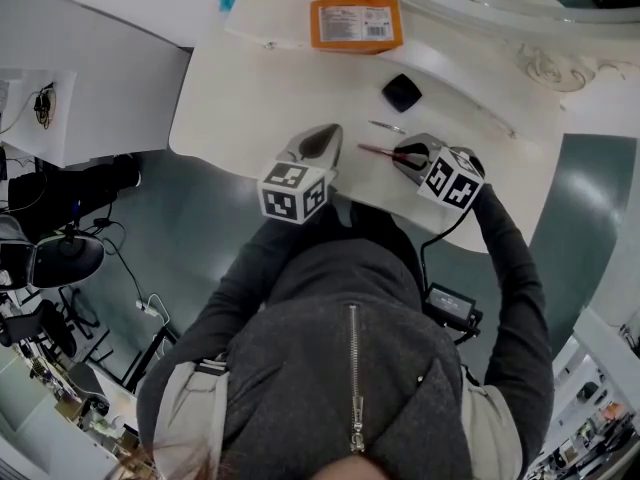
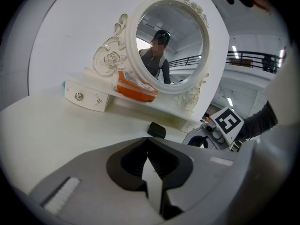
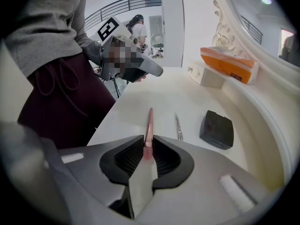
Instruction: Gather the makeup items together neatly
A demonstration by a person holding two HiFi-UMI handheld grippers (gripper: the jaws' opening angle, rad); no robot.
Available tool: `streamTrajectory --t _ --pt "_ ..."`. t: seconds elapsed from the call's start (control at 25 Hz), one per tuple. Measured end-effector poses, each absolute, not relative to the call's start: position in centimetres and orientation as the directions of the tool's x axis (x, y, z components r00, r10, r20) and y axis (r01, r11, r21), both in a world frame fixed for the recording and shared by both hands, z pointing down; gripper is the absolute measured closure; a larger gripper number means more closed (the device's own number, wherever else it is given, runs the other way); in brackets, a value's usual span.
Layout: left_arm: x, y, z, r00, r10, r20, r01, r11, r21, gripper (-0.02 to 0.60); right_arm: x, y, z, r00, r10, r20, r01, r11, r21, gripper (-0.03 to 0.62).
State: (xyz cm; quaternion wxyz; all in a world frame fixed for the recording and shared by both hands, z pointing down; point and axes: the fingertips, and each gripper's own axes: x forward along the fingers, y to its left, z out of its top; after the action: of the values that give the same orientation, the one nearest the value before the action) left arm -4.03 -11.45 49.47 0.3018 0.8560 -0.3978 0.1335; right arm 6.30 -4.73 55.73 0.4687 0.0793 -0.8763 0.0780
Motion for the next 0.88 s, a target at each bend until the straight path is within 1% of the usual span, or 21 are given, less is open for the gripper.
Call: streamTrajectory --t 0.88 --pt "-3.99 -11.60 49.62 0.655 -0.592 0.470 -0.756 -0.508 0.413 0.571 5.98 -4.68 56.23 -0.538 -0.063 0.840 -0.231 0.970 -0.075 0.523"
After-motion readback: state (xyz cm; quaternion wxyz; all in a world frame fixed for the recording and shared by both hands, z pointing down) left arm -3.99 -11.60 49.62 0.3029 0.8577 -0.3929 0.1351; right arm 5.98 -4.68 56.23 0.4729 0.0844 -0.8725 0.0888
